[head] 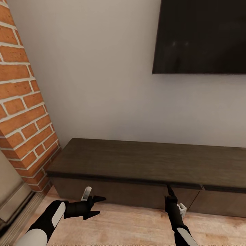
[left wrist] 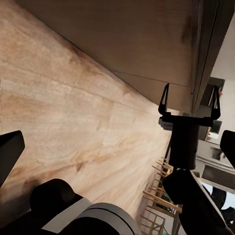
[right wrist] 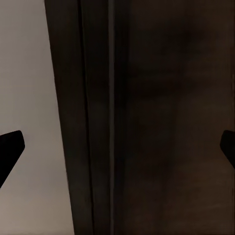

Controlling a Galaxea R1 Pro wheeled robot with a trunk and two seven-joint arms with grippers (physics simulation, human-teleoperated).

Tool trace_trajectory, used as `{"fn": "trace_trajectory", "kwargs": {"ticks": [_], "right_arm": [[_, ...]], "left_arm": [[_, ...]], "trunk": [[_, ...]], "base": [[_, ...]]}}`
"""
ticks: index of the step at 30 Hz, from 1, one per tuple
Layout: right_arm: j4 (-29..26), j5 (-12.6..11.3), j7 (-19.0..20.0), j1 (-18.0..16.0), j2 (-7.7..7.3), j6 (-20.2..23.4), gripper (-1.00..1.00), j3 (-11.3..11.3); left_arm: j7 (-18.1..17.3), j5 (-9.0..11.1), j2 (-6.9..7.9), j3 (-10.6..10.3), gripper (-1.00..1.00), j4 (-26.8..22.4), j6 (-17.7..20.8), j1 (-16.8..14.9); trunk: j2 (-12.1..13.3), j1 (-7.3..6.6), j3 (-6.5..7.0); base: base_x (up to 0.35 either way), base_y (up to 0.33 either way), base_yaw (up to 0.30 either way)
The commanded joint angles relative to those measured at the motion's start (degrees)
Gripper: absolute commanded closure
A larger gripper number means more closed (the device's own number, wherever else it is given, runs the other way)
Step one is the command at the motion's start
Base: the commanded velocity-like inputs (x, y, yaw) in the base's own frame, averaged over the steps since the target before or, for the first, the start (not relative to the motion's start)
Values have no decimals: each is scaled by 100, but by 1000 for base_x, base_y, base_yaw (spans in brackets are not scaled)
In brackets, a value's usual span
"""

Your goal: Place each of the two pumpkins and all three candles from the living room inside a cabinet in the living room (use any cabinet), then make sure every cabinet is closed, and position the cauldron so it is next to a table in the living room.

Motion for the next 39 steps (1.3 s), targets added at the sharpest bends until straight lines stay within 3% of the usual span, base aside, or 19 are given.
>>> {"fn": "trace_trajectory", "kwargs": {"ticks": [1,39], "right_arm": [[0,0,0,0,0,-2,-100,1],[0,9,-8,0,1,-5,-100,4]], "left_arm": [[0,3,0,3,-100,-1,1,0],[0,52,5,16,-100,-1,1,0]], "trunk": [[-2,2,-23],[-2,2,-23]], "base": [[0,0,0],[44,0,0]]}}
